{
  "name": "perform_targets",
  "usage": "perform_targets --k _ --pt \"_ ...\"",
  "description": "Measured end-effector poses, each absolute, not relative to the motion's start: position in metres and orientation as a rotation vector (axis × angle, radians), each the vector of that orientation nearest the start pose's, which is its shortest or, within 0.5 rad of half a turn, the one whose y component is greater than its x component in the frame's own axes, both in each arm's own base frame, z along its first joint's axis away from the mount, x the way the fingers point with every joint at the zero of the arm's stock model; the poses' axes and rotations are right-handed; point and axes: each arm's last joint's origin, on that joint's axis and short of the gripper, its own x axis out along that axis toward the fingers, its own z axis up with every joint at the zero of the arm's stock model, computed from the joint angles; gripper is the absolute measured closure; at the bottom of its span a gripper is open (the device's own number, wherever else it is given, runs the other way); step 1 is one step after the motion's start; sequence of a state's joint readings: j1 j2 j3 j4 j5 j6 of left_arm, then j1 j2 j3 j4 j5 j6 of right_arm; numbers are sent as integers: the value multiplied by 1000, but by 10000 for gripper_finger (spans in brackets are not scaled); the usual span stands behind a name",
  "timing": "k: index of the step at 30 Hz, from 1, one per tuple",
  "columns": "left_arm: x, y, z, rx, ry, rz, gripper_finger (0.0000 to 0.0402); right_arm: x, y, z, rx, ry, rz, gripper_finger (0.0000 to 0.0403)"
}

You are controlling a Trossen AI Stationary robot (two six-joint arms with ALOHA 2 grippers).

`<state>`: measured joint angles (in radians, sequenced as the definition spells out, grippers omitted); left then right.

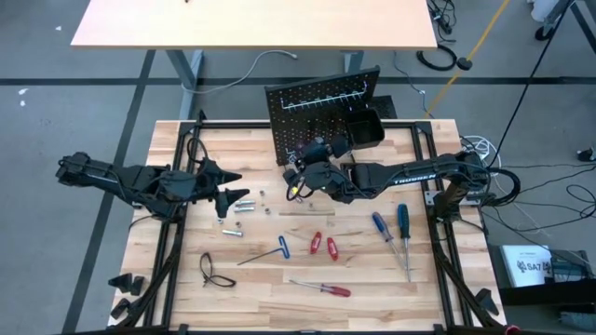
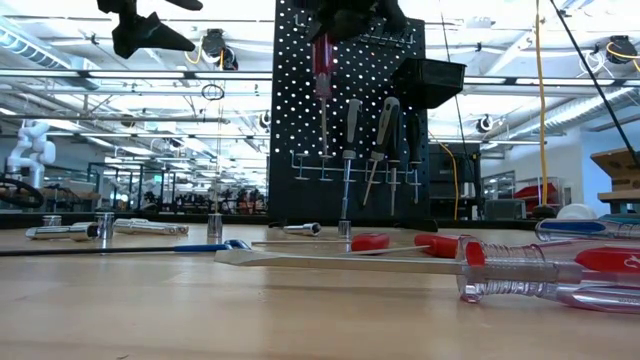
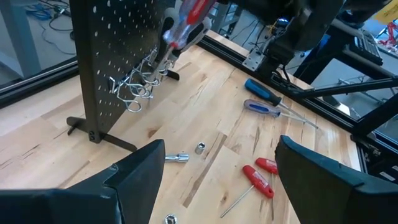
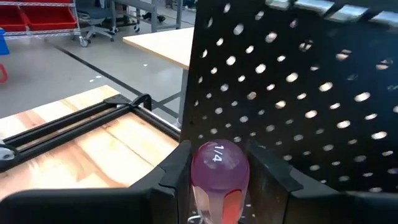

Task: Hang tools onto peg board
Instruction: Hang the red screwdriver on the pegboard

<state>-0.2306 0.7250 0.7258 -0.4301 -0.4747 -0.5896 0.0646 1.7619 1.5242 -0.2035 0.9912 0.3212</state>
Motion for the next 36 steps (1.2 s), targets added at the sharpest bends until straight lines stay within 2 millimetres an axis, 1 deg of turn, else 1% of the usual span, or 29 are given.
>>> perform_targets --k 3,8,15,32,36 --pt "151 -22 300 -432 319 350 100 403 2 319 60 264 -965 296" --pt "151 -22 300 -435 322 347 100 405 -1 313 76 270 -982 296" --pt "151 -22 299 -438 327 341 100 401 -15 304 199 293 -1017 296" --pt "151 -22 299 -438 327 340 100 400 -28 301 224 328 -1015 296" --pt "151 -22 299 -439 326 340 100 401 -32 297 221 349 -1018 296"
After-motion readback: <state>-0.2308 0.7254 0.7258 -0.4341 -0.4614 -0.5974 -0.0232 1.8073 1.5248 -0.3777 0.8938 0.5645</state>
